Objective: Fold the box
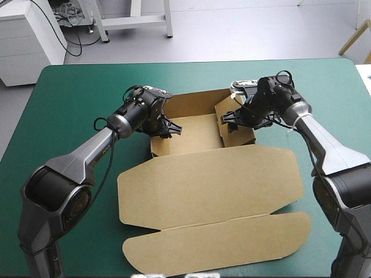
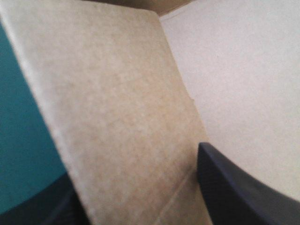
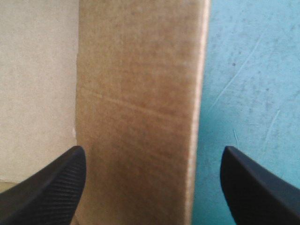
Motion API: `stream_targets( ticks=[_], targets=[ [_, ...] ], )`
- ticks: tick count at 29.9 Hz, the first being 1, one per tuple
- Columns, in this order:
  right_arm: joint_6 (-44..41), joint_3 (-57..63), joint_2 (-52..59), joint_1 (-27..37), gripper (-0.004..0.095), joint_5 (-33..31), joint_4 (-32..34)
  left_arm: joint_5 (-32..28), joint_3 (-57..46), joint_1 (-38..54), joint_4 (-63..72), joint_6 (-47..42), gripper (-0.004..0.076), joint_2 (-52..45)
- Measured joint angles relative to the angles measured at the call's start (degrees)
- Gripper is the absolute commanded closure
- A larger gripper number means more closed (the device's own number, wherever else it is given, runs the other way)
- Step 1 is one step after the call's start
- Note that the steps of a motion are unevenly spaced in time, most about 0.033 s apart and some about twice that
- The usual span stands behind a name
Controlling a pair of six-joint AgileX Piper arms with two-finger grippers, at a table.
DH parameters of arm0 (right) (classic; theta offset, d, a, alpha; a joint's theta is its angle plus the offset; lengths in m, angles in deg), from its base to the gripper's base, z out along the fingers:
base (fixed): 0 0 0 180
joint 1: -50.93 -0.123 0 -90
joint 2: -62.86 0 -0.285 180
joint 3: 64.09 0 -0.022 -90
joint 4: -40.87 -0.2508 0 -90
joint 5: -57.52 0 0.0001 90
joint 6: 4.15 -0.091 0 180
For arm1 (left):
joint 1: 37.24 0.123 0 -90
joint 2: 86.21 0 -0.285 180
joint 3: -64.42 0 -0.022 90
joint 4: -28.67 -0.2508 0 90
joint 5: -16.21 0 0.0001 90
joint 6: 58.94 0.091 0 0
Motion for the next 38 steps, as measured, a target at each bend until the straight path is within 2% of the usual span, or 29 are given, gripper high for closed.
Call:
stream_targets(
  ticks=[2, 13, 20, 24, 29, 34, 35, 38],
  targets=[
    [0.2, 0.0, 0.1, 0.0, 0.0102, 0.0, 0.0, 0.0, 0.0, 0.0, -0.2, 0.1, 0.0132, -0.3],
    [1.2, 0.0, 6.5, 0.0, 0.0102, 2.3, 3.4, -0.3, 0.0, 0.0, -3.3, 0.3, 0.0133, -8.0],
    [3.4, 0.0, 13.0, 0.0, 0.0102, 2.2, 5.6, 3.3, 0.0, 0.0, -3.6, 5.9, 0.0186, -16.2],
    [4.2, 0.0, 16.7, 0.0, 0.0102, 2.6, 5.6, 7.1, 0.0, 0.0, -4.0, 9.0, 0.0294, -20.5],
    [5.1, 0.0, 19.8, 0.0, 0.0102, 3.0, 5.6, 10.8, 0.0, 0.0, -4.0, 10.3, 0.0506, -25.4],
    [5.8, 0.0, 20.1, 0.0, 0.0102, 3.0, 5.6, 11.4, 0.0, 0.0, -4.0, 11.8, 0.0710, -29.9],
    [5.8, 0.0, 20.1, 0.0, 0.0102, 3.0, 5.6, 11.4, 0.0, 0.0, -3.9, 12.3, 0.0736, -31.1],
    [6.0, 0.0, 19.9, 0.0, 0.0102, 3.0, 5.6, 11.4, -1.2, 0.0, -2.6, 14.0, 0.0734, -34.3]
  ],
)
